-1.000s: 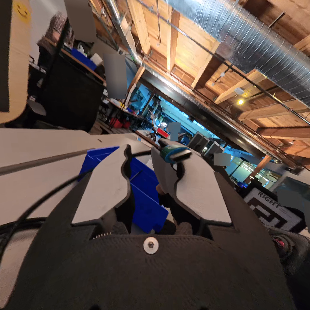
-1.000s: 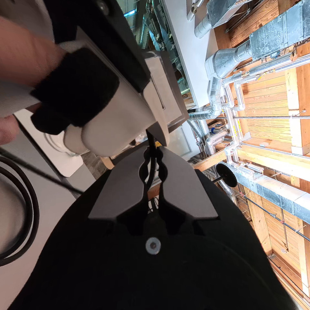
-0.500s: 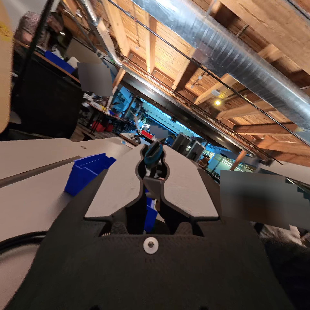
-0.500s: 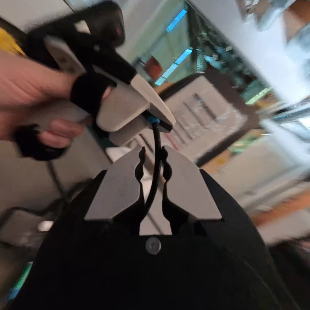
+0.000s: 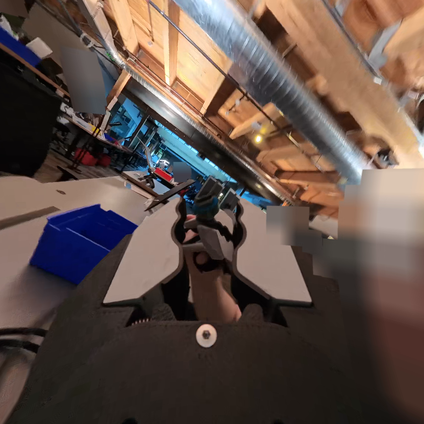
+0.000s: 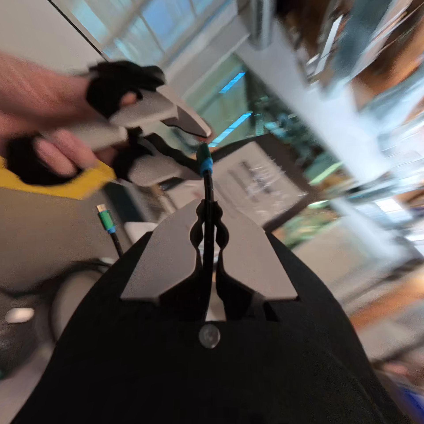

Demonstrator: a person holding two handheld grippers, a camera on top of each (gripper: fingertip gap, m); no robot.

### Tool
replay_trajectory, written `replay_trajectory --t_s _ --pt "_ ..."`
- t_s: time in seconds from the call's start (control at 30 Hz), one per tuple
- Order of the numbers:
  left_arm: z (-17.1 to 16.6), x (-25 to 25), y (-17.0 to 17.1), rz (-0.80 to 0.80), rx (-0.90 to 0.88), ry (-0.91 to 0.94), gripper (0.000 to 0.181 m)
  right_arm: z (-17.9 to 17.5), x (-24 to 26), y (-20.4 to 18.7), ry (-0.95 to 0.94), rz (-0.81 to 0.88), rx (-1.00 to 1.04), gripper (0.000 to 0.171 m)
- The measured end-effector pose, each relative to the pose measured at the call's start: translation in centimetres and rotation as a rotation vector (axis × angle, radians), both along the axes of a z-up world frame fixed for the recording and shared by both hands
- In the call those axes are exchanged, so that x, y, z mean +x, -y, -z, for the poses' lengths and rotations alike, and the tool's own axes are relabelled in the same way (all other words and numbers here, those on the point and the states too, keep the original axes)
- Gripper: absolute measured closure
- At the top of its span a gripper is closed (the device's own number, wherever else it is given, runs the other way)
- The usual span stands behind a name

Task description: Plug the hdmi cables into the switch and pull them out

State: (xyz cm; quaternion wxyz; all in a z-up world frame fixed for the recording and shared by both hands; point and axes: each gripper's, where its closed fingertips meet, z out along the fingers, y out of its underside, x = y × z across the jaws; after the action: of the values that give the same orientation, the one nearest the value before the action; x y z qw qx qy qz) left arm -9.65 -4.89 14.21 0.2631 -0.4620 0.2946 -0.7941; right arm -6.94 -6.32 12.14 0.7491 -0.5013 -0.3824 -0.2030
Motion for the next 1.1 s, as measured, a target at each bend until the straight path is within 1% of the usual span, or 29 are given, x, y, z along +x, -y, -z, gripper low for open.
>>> replay_trajectory --t_s 0.07,0.1,0.13,0.2,0.23,0.3,0.37,0.4,0.43,0.57,0.63,0.7,0.8,0.9,0.97,1.03,1.1 --pt "0.5 -0.2 -0.4 0.043 -0.092 -0.042 0.137 -0.7 0.2 0.6 0.214 0.161 0.212 0.164" --pt "0.6 -0.2 -0.3 0.078 -0.128 -0.058 0.132 -0.6 -0.1 0.8 0.302 0.207 0.287 0.164" --pt "0.4 -0.3 0.0 0.115 -0.154 -0.056 0.129 -0.3 -0.4 0.9 0.366 0.221 0.334 0.164" --pt "0.7 -0.2 0.2 0.137 -0.19 -0.081 0.129 0.2 -0.7 0.7 0.433 0.25 0.392 0.164" --pt "1.2 0.0 0.2 0.135 -0.195 -0.108 0.13 0.4 -0.8 0.5 0.458 0.269 0.407 0.164" --pt "1.8 0.3 0.6 0.16 -0.182 -0.142 0.146 0.8 -1.0 0.4 0.514 0.281 0.429 0.164" --pt "2.1 0.5 0.3 0.153 -0.185 -0.151 0.147 1.7 -1.6 0.2 0.58 0.267 0.44 0.164" --pt "2.3 0.5 0.1 0.141 -0.184 -0.155 0.153 1.9 -1.6 0.1 0.586 0.27 0.435 0.163" --pt "2.7 0.6 -0.2 0.129 -0.18 -0.167 0.162 2.1 -1.7 -0.1 0.585 0.269 0.428 0.164" --pt "3.7 0.7 -0.8 0.115 -0.167 -0.222 0.163 2.6 -1.1 -0.9 0.614 0.306 0.405 0.164" --pt "3.8 0.7 -1.0 0.092 -0.148 -0.218 0.163 2.9 -1.2 -1.2 0.624 0.313 0.396 0.163" --pt "3.8 0.6 -1.2 0.077 -0.138 -0.216 0.164 3.3 -1.3 -1.6 0.604 0.305 0.358 0.163" --pt "3.7 0.2 -1.6 0.061 -0.128 -0.206 0.165 4.2 -2.1 -1.9 0.527 0.222 0.268 0.16" --pt "3.5 -0.2 -1.7 0.052 -0.09 -0.209 0.165 5.0 -3.2 -2.0 0.344 0.051 0.098 0.156" --pt "3.1 -0.5 -1.8 0.044 -0.066 -0.196 0.165 4.8 -3.5 -1.8 0.223 -0.035 0.001 0.157" --pt "2.8 -0.9 -2.1 0.021 -0.042 -0.187 0.165 3.9 -3.6 -1.2 0.101 -0.107 -0.05 0.151" --pt "2.5 -1.3 -2.5 -0.011 -0.011 -0.18 0.165 2.6 -3.9 -0.3 -0.003 -0.187 -0.079 0.151"
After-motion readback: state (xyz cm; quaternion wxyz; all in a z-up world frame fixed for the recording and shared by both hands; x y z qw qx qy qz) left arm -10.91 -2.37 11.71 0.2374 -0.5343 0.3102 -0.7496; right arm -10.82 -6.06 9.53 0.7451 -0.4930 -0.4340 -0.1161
